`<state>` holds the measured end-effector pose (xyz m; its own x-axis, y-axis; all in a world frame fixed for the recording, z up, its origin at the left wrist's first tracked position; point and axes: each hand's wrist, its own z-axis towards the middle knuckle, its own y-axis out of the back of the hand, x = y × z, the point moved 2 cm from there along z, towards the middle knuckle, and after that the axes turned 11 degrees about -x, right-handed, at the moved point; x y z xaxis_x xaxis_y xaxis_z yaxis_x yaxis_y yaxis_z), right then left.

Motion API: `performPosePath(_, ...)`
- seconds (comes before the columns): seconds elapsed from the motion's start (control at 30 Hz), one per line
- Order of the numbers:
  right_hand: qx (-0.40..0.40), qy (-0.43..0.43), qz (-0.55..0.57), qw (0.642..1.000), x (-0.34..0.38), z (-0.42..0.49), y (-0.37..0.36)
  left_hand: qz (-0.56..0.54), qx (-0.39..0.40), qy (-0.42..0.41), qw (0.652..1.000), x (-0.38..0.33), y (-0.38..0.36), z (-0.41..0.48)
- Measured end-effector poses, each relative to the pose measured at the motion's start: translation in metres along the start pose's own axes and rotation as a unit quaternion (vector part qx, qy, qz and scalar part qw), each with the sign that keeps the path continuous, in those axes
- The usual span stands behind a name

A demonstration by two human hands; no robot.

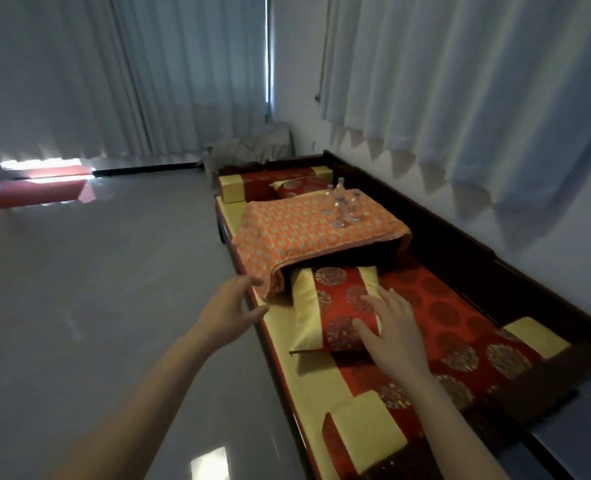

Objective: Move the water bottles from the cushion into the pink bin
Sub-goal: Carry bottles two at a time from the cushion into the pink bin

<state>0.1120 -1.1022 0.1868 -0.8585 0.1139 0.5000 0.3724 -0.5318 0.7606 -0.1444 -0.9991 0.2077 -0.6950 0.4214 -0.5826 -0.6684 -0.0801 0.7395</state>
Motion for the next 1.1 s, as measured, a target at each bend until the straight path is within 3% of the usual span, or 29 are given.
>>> performPosePath(0.27,0.059,-0.029,0.07,0.995,0.1,0.09,-0.141,-0.011,0.003,0.081,0.997,0.145,0.048,0.089)
performPosePath(0.57,0.067,-0.017,0.062,0.996,0.116,0.22,-0.243,-0.085,0.024,0.124,0.988,0.245,0.028,0.216)
performPosePath(0.63,0.059,-0.023,0.07,0.996,0.115,0.265,-0.271,-0.164,0.014,0.19,0.968,0.268,0.021,0.261)
performPosePath(0.73,0.06,-0.052,0.088,0.993,0.115,0.323,-0.306,-0.327,-0.004,0.332,0.885,0.296,0.01,0.322)
performPosePath(0.83,0.057,-0.05,0.089,0.993,0.115,0.39,-0.341,-0.388,0.001,0.394,0.833,0.324,-0.003,0.39)
performPosePath(0.97,0.074,-0.08,0.088,0.99,0.119,0.457,-0.39,-0.404,0.018,0.43,0.807,0.367,-0.019,0.464)
performPosePath(1.1,0.053,-0.104,0.102,0.988,0.115,0.523,-0.439,-0.385,0.043,0.421,0.82,0.405,-0.041,0.556)
